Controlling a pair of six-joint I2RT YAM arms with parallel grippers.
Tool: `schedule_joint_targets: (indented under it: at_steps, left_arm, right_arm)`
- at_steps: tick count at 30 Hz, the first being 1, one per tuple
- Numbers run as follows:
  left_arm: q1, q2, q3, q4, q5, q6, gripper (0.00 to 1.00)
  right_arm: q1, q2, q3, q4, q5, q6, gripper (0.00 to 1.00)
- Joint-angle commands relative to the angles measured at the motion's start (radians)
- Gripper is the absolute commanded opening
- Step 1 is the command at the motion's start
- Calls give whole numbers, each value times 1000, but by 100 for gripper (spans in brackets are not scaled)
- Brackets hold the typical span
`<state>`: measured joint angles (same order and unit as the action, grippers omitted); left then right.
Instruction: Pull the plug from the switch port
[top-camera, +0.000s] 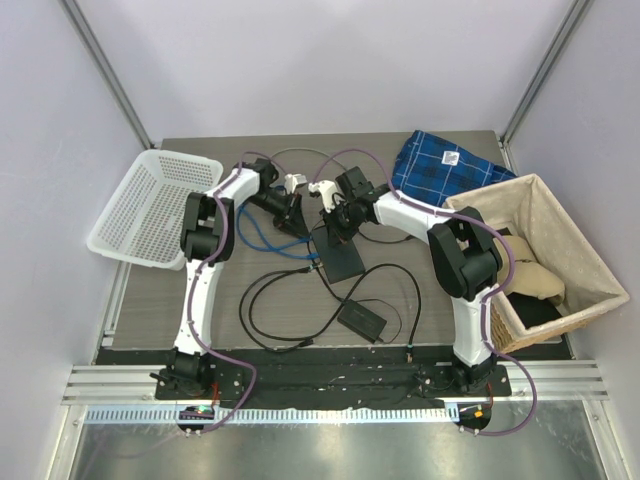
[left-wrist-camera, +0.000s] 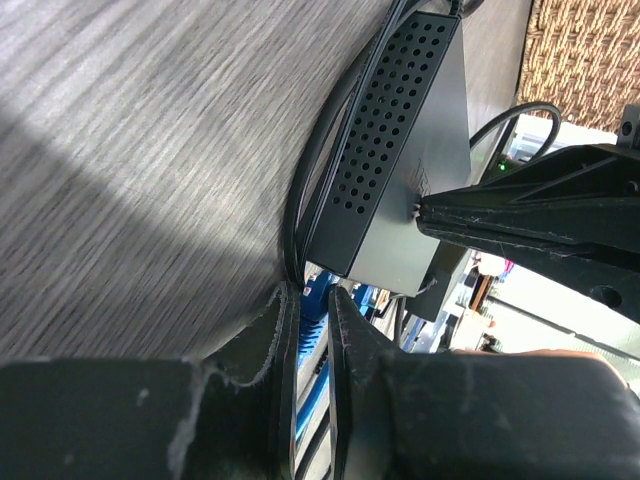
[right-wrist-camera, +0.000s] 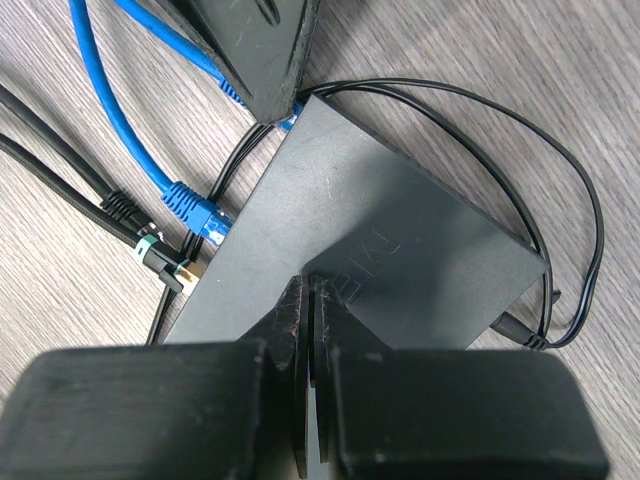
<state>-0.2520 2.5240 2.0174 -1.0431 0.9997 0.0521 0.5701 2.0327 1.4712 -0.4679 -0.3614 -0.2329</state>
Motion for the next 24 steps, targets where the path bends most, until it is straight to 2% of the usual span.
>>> schedule_joint_targets:
  at_steps: [1,6,9,13,16,18,24]
  left_arm:
    - [-40,15,3,-1,-50,5,0]
    - [-15,62,122,-51,-45,48,0]
    - [-15,49,90,-51,-43,61,0]
    - [-16,15,-41,-8,-21,55,0]
    - [-16,-5,-68,-8,11,75,0]
    - [-16,-4,-48,-32,19,109,0]
    - [-16,59,148,-132,37,170,0]
  right_arm:
    - [14,110,-26,-57,81,-12,1]
    - [14,109,-35,-60,84,-22,1]
    - [14,104,-41,-58,88,-26,1]
    - [14,100,-49,-58,93,-29,1]
    - [14,98,-51,-60,93,-31,1]
    - [14,101,-52,-58,91,-28,1]
    - [13,107,-42,-60,95,-31,1]
